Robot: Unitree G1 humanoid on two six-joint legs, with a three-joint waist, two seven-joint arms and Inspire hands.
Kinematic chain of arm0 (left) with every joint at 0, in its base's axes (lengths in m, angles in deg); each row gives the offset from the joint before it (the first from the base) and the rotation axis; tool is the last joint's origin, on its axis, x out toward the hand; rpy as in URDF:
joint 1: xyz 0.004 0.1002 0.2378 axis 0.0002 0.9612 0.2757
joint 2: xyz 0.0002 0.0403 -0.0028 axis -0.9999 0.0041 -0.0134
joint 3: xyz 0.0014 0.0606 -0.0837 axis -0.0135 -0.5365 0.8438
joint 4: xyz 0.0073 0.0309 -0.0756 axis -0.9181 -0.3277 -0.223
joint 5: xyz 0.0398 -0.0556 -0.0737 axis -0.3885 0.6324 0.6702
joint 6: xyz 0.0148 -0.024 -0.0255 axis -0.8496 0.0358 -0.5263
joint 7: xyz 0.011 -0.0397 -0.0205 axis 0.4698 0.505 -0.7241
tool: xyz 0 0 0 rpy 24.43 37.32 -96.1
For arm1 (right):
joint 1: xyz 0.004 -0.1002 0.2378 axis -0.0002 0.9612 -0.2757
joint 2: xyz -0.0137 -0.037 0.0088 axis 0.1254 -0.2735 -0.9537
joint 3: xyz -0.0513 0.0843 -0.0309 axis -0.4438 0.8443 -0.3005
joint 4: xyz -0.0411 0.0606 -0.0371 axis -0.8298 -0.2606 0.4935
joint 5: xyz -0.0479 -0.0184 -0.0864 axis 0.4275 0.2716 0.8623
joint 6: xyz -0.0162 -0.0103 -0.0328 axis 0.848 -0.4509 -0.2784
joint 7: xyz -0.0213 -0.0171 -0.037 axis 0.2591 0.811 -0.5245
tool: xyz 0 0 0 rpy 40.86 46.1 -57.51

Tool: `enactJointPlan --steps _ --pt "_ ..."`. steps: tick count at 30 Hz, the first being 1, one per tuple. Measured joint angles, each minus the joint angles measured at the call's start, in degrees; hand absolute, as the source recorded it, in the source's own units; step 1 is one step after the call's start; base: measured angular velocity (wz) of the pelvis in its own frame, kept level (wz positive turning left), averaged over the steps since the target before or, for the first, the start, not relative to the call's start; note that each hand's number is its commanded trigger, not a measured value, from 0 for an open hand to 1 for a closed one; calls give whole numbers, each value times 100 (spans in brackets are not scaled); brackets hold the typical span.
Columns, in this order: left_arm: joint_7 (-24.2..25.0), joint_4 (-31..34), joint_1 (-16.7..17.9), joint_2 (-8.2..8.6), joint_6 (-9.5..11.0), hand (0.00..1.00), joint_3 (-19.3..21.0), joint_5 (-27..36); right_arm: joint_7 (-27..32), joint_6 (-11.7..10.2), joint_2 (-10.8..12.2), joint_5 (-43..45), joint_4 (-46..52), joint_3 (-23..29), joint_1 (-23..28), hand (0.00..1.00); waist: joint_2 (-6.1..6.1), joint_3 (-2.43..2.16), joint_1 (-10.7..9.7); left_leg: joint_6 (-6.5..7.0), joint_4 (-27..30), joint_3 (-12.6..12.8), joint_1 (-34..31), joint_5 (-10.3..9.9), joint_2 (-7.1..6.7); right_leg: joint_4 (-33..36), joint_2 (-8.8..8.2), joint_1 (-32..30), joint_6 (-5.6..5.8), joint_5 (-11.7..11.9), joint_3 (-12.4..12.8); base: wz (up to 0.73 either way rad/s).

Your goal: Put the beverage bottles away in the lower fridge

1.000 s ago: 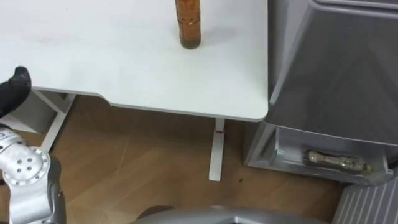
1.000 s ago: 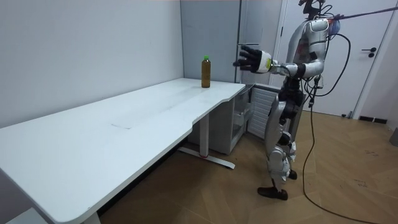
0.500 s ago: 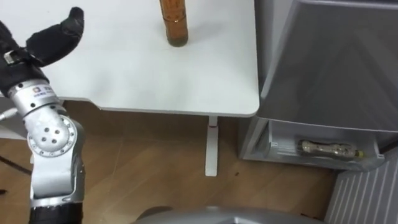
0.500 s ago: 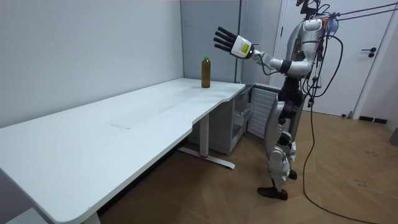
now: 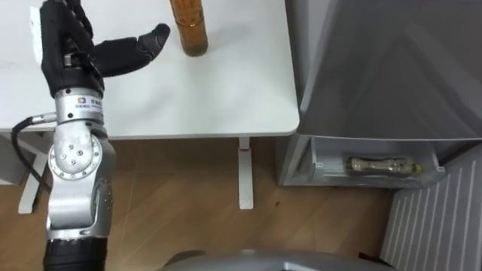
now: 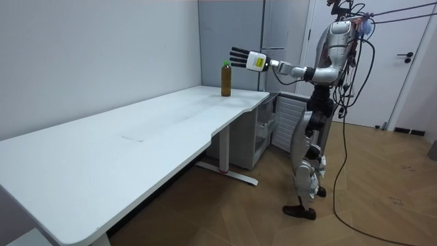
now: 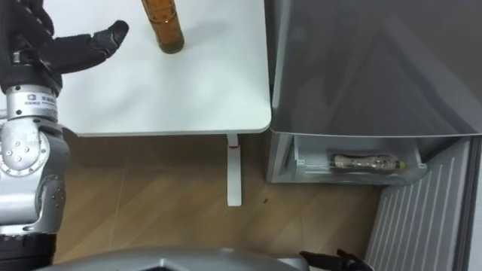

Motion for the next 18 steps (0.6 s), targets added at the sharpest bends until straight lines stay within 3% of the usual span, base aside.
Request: enactJointPlan --steps 12,18 --pt "346 -619 -151 4 -450 0 18 586 -25 132 58 6 25 65 -21 0 -53 -17 -213 -4 -108 242 209 4 25 8 3 -6 -2 19 305 -13" --pt "433 -921 -401 1 -773 0 65 655 17 375 54 34 218 111 52 0 -65 -18 -238 -5 -100 346 236 3 70 14 30 -51 -13 65 433 -11"
